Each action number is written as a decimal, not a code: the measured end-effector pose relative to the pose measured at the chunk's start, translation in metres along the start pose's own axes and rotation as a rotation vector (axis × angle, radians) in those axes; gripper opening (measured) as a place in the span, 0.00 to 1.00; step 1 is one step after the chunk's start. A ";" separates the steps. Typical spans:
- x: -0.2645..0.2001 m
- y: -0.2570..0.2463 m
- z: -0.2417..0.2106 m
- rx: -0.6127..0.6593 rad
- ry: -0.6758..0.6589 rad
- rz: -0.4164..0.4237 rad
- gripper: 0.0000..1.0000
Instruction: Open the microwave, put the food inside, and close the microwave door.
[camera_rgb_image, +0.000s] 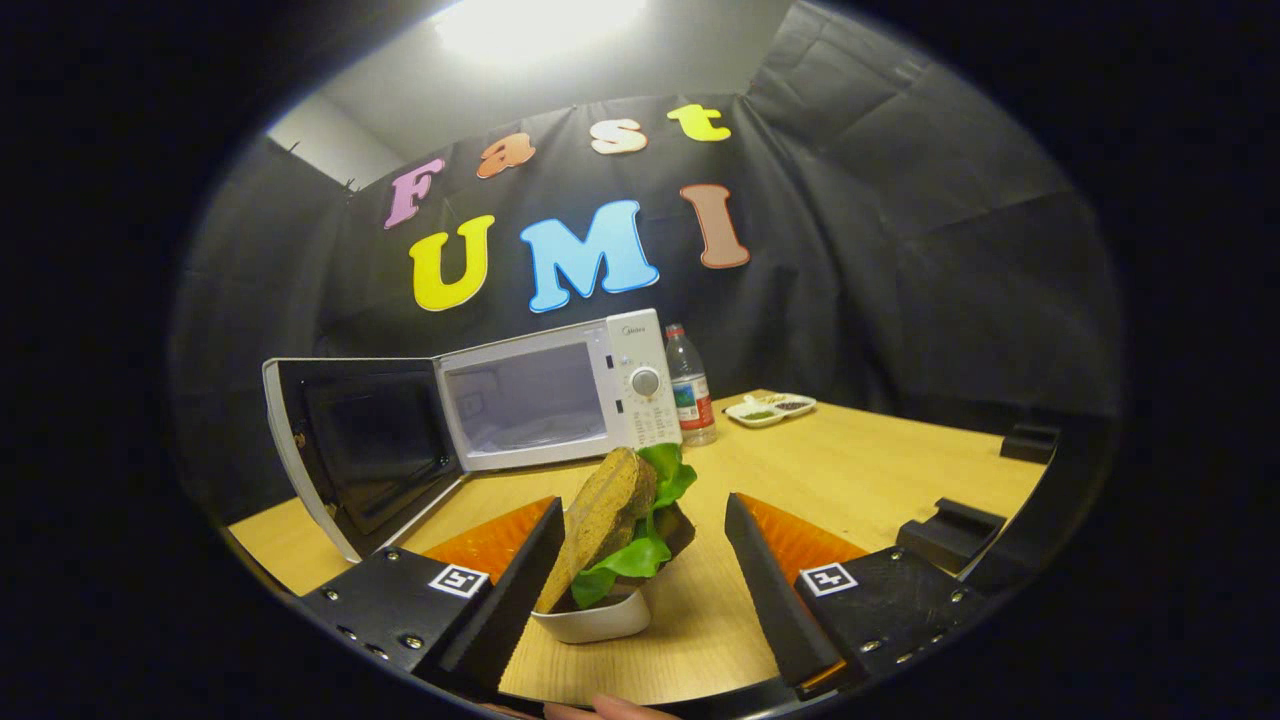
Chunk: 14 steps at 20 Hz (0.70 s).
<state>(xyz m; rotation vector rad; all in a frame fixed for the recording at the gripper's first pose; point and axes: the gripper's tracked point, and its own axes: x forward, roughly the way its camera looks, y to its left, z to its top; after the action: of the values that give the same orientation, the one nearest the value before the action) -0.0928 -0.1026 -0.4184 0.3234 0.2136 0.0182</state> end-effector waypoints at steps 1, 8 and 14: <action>0.004 0.003 -0.004 0.038 0.018 0.029 0.98; 0.030 0.017 -0.021 0.365 0.167 0.191 0.45; 0.017 0.024 0.001 0.308 0.135 0.212 0.29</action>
<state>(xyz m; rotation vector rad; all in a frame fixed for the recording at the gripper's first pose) -0.0751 -0.0790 -0.4129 0.6521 0.3156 0.2186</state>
